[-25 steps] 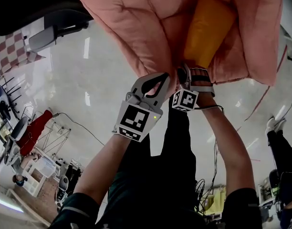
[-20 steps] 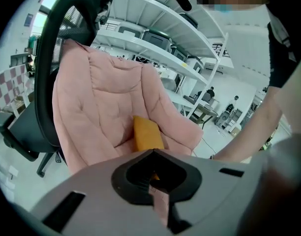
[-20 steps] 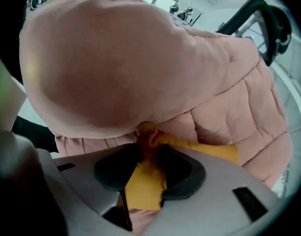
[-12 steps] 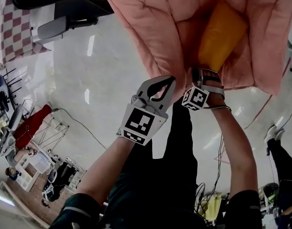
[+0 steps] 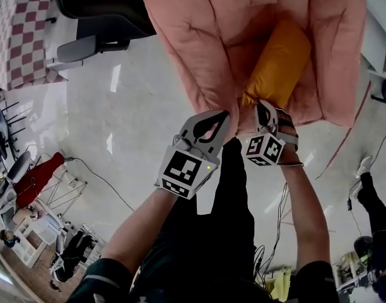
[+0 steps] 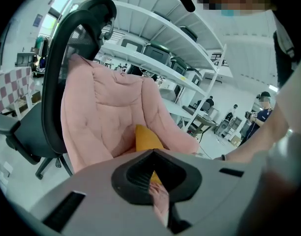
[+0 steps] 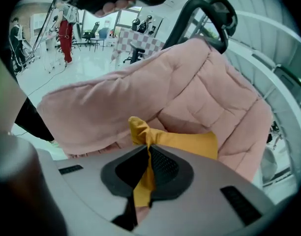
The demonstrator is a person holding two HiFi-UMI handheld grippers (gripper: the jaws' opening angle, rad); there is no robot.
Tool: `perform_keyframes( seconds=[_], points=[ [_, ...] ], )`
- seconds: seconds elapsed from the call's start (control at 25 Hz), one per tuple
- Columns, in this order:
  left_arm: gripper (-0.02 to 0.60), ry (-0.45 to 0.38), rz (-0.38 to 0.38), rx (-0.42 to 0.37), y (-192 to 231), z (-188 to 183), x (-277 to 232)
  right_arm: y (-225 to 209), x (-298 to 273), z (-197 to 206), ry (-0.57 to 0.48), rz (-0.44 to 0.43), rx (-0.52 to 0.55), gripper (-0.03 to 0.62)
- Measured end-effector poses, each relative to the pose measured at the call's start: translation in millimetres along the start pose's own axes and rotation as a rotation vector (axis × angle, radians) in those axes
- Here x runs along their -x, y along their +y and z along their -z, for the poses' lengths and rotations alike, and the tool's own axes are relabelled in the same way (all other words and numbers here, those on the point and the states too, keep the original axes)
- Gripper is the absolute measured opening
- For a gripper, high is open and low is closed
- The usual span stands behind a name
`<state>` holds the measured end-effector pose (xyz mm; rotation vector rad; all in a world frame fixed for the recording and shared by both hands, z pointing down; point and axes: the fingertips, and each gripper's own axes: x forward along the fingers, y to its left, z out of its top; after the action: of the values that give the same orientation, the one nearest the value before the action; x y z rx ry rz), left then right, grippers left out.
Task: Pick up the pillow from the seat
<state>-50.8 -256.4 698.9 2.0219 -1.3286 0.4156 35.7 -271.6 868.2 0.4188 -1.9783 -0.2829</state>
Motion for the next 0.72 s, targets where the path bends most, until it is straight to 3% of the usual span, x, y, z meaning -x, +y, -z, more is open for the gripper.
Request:
perform_keyframes(
  seconds=[0.36,0.72],
  points=[
    [0.005,-0.08,0.014,-0.07,-21,-63,42,-92,87,-47,-0.115,0.153,-0.225,0.014],
    [0.005,-0.157,-0.007,-0.113,-36,-122,73,-160,168,-78,-0.296,0.174,-0.645,0.011]
  ],
)
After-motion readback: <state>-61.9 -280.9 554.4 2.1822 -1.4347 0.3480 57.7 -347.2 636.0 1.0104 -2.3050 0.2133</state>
